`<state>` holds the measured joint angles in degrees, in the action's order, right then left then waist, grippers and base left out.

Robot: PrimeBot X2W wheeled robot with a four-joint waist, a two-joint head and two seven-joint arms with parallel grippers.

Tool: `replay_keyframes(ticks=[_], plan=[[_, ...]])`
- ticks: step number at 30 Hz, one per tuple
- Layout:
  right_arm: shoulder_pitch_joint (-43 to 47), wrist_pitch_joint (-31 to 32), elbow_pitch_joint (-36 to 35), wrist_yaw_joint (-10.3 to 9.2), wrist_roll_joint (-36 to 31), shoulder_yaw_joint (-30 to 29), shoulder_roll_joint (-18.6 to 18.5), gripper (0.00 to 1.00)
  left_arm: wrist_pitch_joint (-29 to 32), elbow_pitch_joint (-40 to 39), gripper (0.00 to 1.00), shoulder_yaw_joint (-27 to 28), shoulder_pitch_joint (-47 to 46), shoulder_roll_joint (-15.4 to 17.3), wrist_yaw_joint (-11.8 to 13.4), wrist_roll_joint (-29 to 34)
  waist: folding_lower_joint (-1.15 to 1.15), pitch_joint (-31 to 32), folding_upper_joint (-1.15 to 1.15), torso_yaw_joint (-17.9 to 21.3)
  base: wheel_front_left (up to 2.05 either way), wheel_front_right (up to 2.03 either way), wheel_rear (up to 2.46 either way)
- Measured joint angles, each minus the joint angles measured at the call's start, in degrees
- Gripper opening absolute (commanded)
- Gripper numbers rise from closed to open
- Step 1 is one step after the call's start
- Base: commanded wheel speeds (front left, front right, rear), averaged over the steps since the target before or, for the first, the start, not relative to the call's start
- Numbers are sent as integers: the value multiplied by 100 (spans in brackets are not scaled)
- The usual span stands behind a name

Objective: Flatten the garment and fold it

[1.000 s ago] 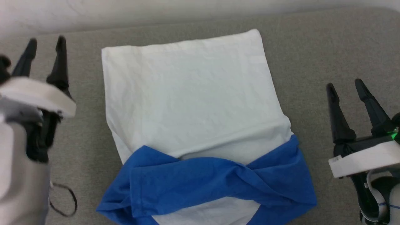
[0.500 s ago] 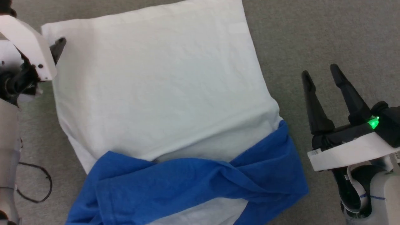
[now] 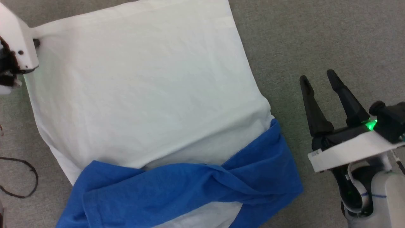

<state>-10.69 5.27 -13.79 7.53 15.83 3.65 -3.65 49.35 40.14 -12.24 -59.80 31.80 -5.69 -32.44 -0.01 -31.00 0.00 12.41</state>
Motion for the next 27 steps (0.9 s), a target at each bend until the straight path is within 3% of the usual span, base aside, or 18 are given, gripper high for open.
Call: replay_keyframes(ticks=[7,13,19,27], plan=[[-743,390,498,0,436,-48,-199,100,-1193,-215,0,122,621,-147,32,-11,1,235,0,-120,0,0,0],[-2084,1028,1535,0,791,-43,-367,100,-2157,-531,0,132,877,-453,79,27,2,294,0,-440,0,0,0],[-3616,1684,3197,0,889,-55,-336,100,-2459,-1070,0,140,879,-621,70,-65,2,211,0,-781,0,0,0],[-5308,2229,5278,0,511,-19,-416,100,-2574,-1764,0,-59,645,-895,9,-137,2,-179,0,-1175,0,0,0]])
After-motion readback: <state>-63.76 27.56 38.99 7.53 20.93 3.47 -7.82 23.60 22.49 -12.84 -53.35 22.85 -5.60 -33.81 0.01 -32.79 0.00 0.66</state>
